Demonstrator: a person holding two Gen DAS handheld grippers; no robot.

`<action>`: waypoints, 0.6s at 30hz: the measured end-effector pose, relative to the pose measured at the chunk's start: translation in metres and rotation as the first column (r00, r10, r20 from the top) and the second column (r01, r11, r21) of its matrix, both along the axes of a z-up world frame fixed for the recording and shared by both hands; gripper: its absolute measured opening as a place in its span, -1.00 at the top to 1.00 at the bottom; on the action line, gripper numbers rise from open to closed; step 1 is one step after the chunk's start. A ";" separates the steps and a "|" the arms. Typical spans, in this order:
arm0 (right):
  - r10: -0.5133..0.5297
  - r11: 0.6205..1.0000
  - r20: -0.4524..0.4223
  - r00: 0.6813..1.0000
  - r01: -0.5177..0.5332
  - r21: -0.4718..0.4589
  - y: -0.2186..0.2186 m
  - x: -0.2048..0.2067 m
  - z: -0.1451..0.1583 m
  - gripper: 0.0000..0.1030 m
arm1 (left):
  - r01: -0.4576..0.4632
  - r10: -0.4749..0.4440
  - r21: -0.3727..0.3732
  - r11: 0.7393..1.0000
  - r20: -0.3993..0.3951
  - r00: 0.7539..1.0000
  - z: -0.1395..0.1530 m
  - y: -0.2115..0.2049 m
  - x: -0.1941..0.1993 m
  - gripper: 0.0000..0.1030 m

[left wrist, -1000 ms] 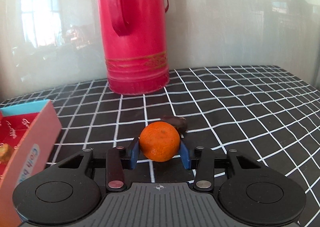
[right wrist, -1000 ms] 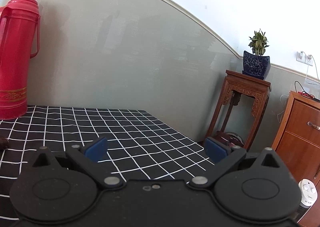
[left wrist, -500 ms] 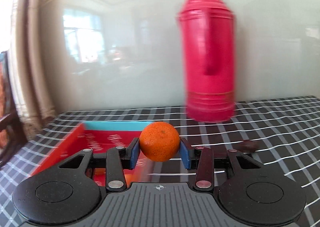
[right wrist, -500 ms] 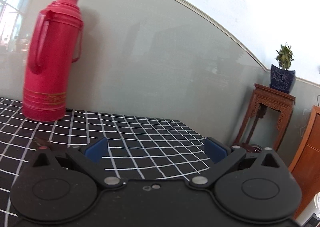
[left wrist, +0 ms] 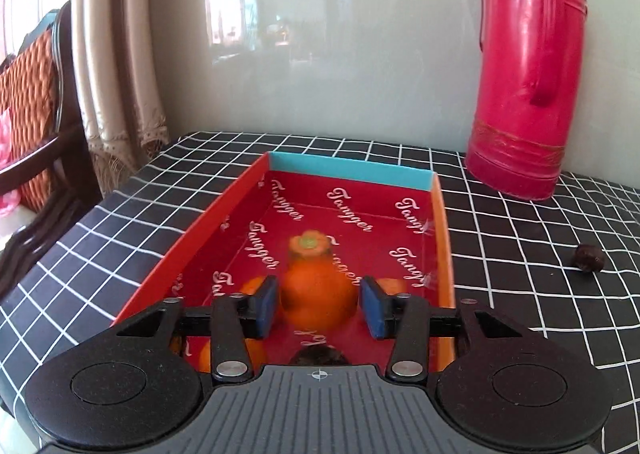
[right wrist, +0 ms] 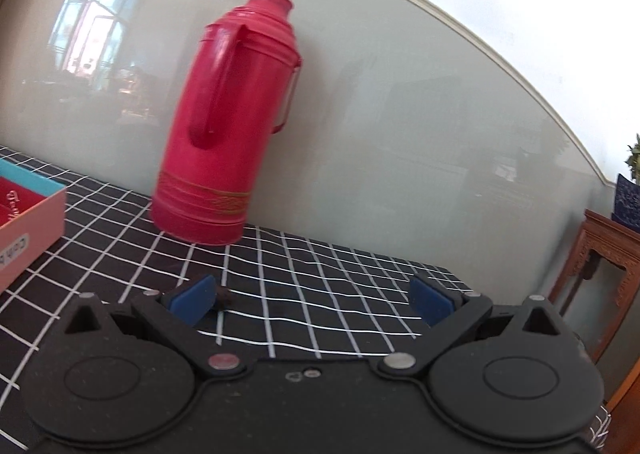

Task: Organize fruits
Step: 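Carry the small orange with the left tool into the box and release it, then move the right tool to the last dark brown dried fruit and grasp it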

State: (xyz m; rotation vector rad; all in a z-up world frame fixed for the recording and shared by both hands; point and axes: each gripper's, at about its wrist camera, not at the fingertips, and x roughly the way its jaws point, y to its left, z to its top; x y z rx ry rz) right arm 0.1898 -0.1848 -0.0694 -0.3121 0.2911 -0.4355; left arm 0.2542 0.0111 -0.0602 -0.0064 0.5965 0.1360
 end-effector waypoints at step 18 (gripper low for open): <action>0.129 0.976 -0.113 0.985 -0.106 0.189 0.003 0.050 -0.010 -0.87 | -0.137 0.130 0.029 0.990 0.173 0.976 0.027 0.066 -0.051 -0.80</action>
